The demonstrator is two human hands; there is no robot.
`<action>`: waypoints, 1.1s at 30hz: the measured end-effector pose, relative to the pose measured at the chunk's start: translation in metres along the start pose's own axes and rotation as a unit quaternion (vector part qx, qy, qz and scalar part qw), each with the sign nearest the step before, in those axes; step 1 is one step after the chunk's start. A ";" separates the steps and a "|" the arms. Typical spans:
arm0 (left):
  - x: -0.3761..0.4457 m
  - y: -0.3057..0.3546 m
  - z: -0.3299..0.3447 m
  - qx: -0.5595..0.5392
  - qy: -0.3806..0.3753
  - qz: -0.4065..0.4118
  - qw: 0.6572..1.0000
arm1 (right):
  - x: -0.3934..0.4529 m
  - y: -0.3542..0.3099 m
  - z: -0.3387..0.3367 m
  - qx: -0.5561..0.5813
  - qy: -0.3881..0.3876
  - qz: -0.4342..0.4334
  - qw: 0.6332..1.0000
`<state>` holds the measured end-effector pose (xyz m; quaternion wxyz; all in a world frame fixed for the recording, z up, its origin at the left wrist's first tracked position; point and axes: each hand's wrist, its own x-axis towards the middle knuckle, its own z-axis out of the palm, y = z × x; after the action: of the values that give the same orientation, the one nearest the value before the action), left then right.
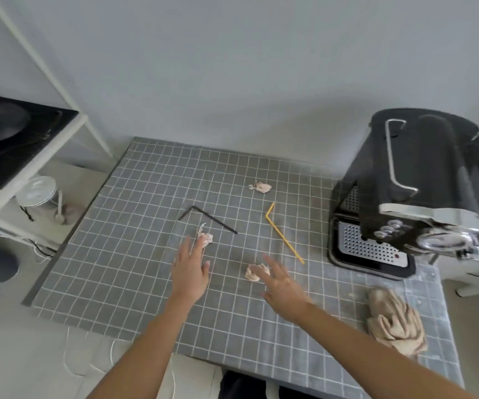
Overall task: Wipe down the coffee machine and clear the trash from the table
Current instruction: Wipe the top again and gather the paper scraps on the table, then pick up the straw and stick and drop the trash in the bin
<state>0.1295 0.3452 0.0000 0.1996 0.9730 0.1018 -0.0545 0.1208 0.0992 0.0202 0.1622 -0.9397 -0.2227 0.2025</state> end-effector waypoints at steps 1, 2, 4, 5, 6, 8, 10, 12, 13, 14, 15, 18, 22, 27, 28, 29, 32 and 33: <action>0.015 -0.004 0.001 0.015 -0.011 0.006 1.000 | 0.010 -0.007 0.005 -0.014 0.003 0.000 1.000; 0.028 -0.006 0.002 0.030 -0.018 0.023 0.999 | 0.018 -0.010 0.011 -0.026 0.006 0.001 1.000; 0.050 -0.010 0.006 0.049 -0.028 0.065 0.996 | 0.030 -0.012 0.024 -0.053 0.011 0.006 0.999; 0.058 -0.012 0.009 0.042 -0.031 0.085 0.995 | 0.034 -0.010 0.029 -0.061 0.013 0.011 0.998; 0.064 -0.015 0.013 0.029 -0.034 0.104 0.994 | 0.035 -0.009 0.032 -0.069 0.020 0.015 0.997; 0.067 -0.022 0.021 0.006 -0.024 0.141 0.990 | 0.033 -0.005 0.035 -0.080 0.044 0.006 0.996; 0.064 -0.029 0.027 -0.011 0.003 0.178 0.984 | 0.030 0.000 0.033 -0.050 0.063 -0.003 0.997; 0.062 -0.035 0.027 -0.047 0.024 0.207 0.977 | 0.032 0.006 0.025 -0.001 0.102 0.012 0.995; 0.064 -0.038 0.026 -0.068 0.027 0.214 0.974 | 0.036 0.010 0.019 0.017 0.126 0.020 0.992; 0.068 -0.039 0.023 -0.084 0.027 0.213 0.973 | 0.042 0.013 0.011 0.035 0.150 0.037 0.987; 0.074 -0.039 0.019 -0.097 0.027 0.208 0.973 | 0.049 0.018 0.004 0.051 0.174 0.064 0.981; 0.098 -0.028 0.007 -0.117 0.038 0.210 0.970 | 0.072 0.033 -0.017 0.058 0.205 0.168 0.962; 0.129 -0.011 0.001 -0.076 0.024 0.239 0.968 | 0.095 0.048 -0.025 0.000 0.114 0.276 0.954; 0.153 -0.015 0.003 0.012 -0.032 0.227 0.973 | 0.093 0.045 -0.011 -0.007 0.140 0.281 0.950; 0.157 -0.017 0.003 0.021 -0.028 0.235 0.971 | 0.092 0.042 -0.009 0.008 0.172 0.262 0.950; 0.159 -0.017 0.002 0.031 -0.021 0.246 0.969 | 0.093 0.040 -0.009 0.030 0.204 0.240 0.949; 0.162 -0.018 -0.001 0.076 -0.010 0.278 0.957 | 0.109 0.036 -0.025 0.104 0.257 0.198 0.940; 0.163 -0.018 -0.001 0.097 -0.012 0.286 0.953 | 0.121 0.036 -0.034 0.115 0.263 0.194 0.938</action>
<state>0.2838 0.3905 -0.0299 0.1129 0.9754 -0.1888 -0.0167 0.2480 0.1198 -0.0023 0.2796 -0.9593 0.0394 -0.0004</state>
